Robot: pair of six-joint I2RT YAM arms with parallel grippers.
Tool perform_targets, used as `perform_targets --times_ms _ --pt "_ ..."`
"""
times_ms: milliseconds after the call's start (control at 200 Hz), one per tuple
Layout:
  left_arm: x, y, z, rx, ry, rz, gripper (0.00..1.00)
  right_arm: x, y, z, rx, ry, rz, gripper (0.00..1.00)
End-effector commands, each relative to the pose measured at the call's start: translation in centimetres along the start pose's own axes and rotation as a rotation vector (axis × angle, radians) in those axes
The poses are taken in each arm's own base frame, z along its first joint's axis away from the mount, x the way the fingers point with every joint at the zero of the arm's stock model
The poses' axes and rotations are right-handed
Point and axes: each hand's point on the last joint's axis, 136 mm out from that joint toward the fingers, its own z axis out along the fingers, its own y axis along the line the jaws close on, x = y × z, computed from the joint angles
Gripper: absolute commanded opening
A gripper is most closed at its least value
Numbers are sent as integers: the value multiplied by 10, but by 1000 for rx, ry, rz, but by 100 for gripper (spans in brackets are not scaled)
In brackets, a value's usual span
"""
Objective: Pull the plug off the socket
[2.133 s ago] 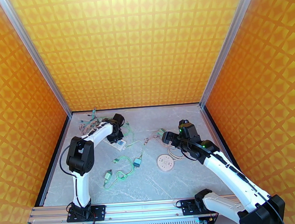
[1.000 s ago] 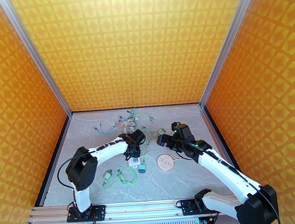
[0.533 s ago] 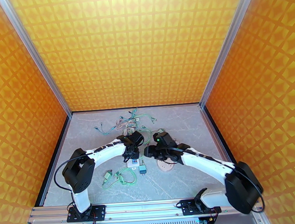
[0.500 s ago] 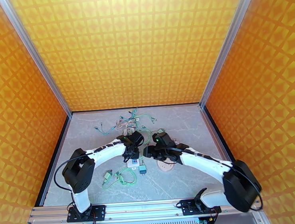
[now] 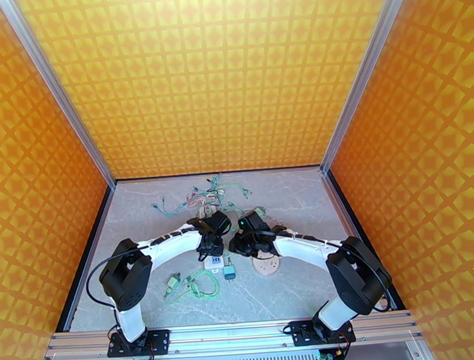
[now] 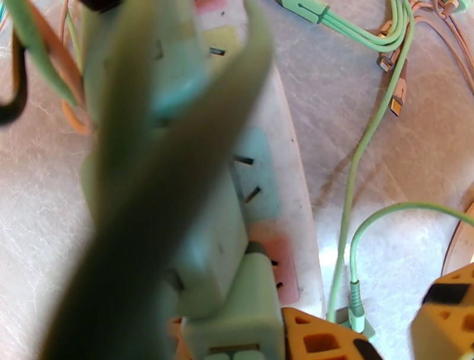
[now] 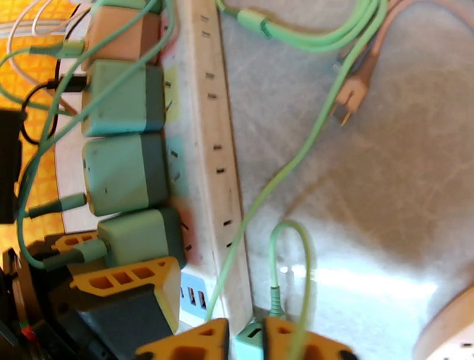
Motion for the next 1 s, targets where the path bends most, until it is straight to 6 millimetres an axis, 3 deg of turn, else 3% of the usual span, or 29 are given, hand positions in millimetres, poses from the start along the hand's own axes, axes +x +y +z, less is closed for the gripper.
perform_targets --times_ms 0,325,605,660,725,820,975,995 --pt "31 -3 -4 35 97 55 33 -8 -31 -15 169 -18 -62 12" --pt "35 0 -11 40 91 80 35 -43 -93 -62 320 -102 -53 9" --pt "49 -18 -11 47 105 159 35 -77 -129 -98 469 -152 -65 14" --pt "52 -22 -10 49 107 166 35 -80 -126 -104 469 -159 -83 22" --pt "55 -28 -10 50 111 180 36 -81 -122 -111 462 -180 -81 40" --pt "58 -32 -9 49 118 184 37 -75 -117 -116 429 -194 -61 51" --pt "56 -36 -13 66 106 176 45 -59 -114 -126 382 -213 -13 97" --pt "55 -37 -14 67 102 177 46 -58 -111 -128 366 -226 -9 98"
